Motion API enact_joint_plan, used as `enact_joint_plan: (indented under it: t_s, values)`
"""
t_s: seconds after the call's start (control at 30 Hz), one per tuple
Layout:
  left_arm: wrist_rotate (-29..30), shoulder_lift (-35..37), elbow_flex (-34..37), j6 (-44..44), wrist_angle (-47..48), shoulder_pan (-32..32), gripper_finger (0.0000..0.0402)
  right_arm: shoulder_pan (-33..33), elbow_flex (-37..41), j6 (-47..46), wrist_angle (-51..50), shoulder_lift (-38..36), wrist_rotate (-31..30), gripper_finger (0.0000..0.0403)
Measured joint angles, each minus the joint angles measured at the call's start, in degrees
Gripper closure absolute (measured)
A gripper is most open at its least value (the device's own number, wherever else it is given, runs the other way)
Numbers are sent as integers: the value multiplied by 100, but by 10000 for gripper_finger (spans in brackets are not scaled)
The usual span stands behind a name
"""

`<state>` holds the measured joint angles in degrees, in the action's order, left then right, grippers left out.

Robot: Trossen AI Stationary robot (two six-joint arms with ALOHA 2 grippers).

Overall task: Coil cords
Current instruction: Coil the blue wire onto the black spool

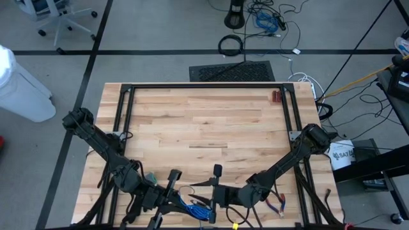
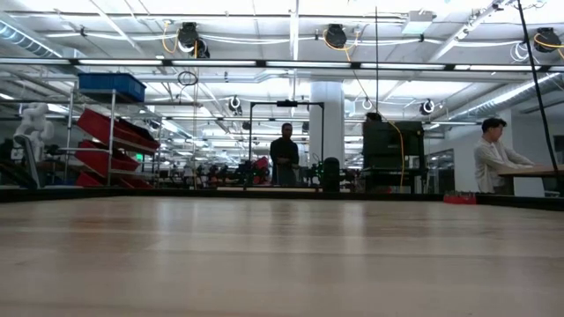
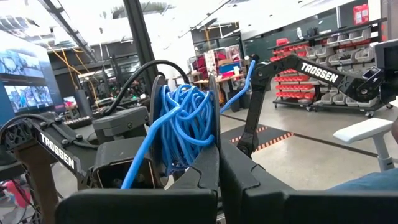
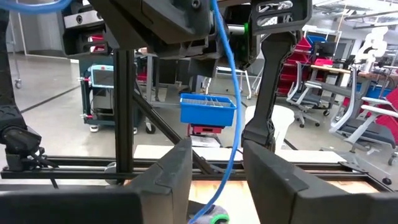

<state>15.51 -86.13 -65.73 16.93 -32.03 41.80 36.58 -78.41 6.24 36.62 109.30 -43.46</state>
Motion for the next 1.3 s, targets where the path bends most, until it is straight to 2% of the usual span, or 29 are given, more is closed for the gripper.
enact_joint_plan:
  t_s: [0.3,0.53,1.3]
  values:
    - [-2,0,2,0,-2,0,401,-26,0,35,-7,0,0,395]
    - [4,0,0,0,0,0,401,30,0,-119,-256,0,-87,401]
    - [329,103,1,-463,16,70,402,1445,-2,-1335,-1347,0,-2399,403]
